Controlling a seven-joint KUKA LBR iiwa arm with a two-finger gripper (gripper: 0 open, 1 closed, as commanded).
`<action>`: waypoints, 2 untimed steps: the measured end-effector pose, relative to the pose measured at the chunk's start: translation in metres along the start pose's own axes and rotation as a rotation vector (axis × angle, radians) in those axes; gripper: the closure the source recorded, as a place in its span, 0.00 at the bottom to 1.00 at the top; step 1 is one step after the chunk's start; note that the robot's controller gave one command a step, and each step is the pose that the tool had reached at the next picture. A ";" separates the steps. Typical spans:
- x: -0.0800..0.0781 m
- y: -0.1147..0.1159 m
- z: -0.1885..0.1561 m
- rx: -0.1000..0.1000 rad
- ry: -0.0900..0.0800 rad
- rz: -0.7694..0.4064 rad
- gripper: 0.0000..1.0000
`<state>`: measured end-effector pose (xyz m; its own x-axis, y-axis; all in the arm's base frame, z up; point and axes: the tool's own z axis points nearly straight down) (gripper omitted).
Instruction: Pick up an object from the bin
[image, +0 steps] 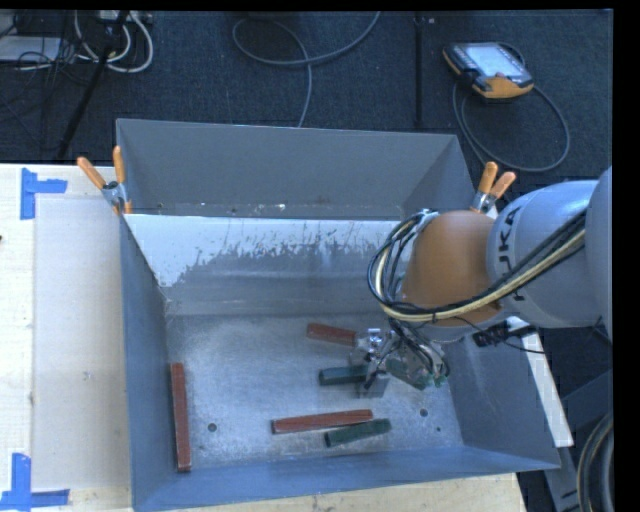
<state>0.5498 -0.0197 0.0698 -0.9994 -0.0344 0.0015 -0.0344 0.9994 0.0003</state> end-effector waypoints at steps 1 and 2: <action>0.000 0.000 0.000 0.000 0.000 0.000 1.00; 0.025 -0.018 -0.184 0.001 -0.009 -0.016 1.00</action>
Offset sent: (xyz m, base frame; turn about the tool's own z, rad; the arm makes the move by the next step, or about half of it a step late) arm -0.0253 -0.0192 0.1807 -0.0179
